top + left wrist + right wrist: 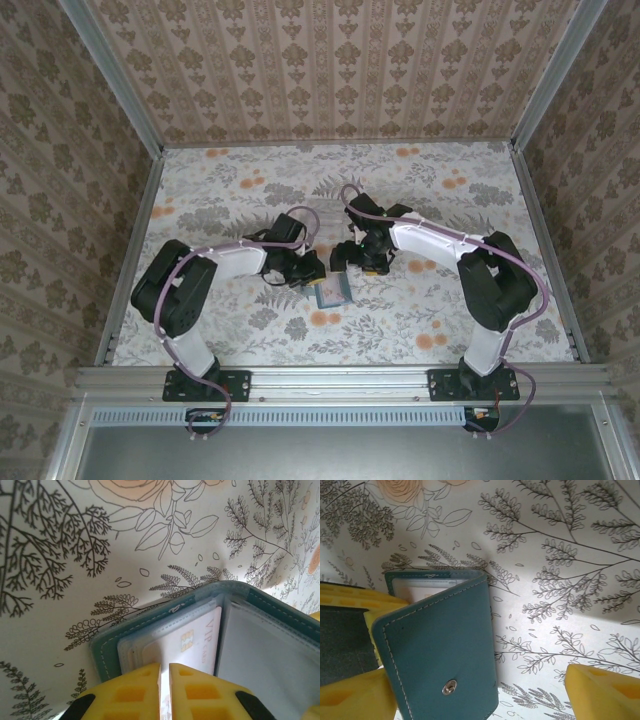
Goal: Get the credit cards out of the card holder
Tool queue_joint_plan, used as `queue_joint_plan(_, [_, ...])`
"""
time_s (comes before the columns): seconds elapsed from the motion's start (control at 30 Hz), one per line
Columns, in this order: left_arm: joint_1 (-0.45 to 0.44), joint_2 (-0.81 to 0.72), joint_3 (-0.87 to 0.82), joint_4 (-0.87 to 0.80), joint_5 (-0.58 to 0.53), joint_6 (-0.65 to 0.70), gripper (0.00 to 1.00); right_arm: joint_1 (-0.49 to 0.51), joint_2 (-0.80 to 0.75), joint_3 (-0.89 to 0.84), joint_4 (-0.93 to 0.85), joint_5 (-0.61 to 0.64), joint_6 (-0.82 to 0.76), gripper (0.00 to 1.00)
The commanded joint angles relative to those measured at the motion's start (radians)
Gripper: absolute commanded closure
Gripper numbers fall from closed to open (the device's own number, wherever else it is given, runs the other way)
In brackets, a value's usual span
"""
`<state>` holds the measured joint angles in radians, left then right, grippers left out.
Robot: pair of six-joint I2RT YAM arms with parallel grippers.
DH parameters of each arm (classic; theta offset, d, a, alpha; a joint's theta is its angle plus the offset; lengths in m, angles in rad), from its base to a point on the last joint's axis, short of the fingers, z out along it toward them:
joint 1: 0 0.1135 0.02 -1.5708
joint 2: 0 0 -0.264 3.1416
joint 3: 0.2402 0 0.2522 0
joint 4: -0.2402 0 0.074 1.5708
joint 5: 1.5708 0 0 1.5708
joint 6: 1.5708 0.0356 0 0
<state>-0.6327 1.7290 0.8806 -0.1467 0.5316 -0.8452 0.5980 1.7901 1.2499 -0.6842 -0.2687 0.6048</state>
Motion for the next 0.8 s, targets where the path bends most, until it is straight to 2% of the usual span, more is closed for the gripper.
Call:
queue_joint_plan(0.0, [0.001, 0.026, 0.035, 0.002, 0.019, 0.000, 0.86, -0.005, -0.030, -0.016, 0.004, -0.041, -0.002, 0.12])
queue_joint_plan(0.37, [0.001, 0.050, 0.050, -0.013, 0.025, 0.013, 0.86, -0.009, -0.032, -0.020, 0.003, -0.042, -0.005, 0.10])
queue_joint_plan(0.77, [0.003, -0.009, 0.050, -0.111, -0.042, 0.055, 0.86, -0.029, -0.066, -0.028, -0.079, 0.090, -0.036, 0.16])
